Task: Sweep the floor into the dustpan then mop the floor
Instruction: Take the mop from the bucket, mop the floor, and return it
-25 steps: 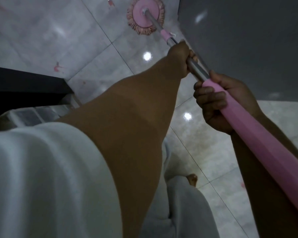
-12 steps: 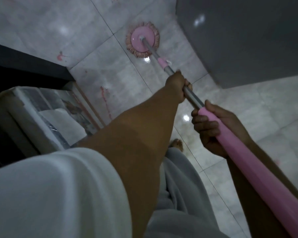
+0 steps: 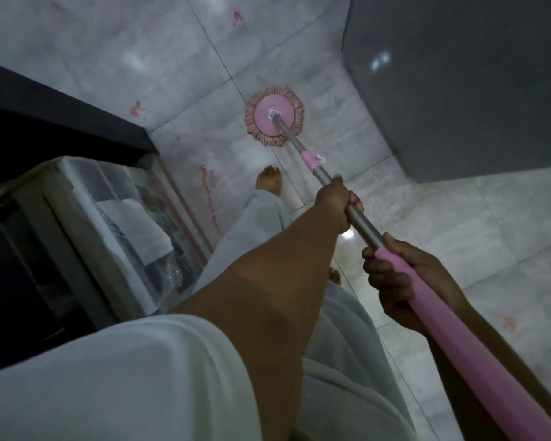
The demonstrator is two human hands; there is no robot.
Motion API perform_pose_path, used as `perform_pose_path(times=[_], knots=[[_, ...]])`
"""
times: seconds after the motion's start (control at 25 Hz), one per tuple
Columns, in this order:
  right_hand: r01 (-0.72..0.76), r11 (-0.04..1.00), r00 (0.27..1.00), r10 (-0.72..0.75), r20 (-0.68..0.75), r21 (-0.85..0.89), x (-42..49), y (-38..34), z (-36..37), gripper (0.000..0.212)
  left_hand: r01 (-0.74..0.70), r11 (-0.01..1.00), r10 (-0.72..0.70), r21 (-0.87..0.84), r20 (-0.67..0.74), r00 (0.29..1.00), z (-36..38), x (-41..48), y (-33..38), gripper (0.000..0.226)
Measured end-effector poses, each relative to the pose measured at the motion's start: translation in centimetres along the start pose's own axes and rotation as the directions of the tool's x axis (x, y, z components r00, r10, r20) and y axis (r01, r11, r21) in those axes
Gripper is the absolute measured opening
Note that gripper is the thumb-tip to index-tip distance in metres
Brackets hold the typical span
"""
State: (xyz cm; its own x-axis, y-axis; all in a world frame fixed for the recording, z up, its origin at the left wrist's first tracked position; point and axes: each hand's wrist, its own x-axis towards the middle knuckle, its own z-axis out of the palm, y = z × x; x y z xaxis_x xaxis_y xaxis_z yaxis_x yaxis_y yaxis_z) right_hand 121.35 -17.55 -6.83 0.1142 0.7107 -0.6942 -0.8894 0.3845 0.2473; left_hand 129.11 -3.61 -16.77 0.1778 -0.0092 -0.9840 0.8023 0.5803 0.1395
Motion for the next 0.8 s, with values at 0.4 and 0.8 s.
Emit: perform_pose_path(times=[0.4,0.8], knots=[[0.007,1.000,0.993,-0.008,0.116,0.008,17.9,-18.0,16.0,0.029,-0.176,0.972,0.183,-0.158,0.032,0.983,0.8,9.9,28.8,0.037],[0.062,0.997,0.990,-0.056,0.133,-0.043,32.6,-28.5,27.2,0.036,-0.281,0.948,0.278,-0.150,-0.041,0.960,-1.5,15.0,48.8,0.036]])
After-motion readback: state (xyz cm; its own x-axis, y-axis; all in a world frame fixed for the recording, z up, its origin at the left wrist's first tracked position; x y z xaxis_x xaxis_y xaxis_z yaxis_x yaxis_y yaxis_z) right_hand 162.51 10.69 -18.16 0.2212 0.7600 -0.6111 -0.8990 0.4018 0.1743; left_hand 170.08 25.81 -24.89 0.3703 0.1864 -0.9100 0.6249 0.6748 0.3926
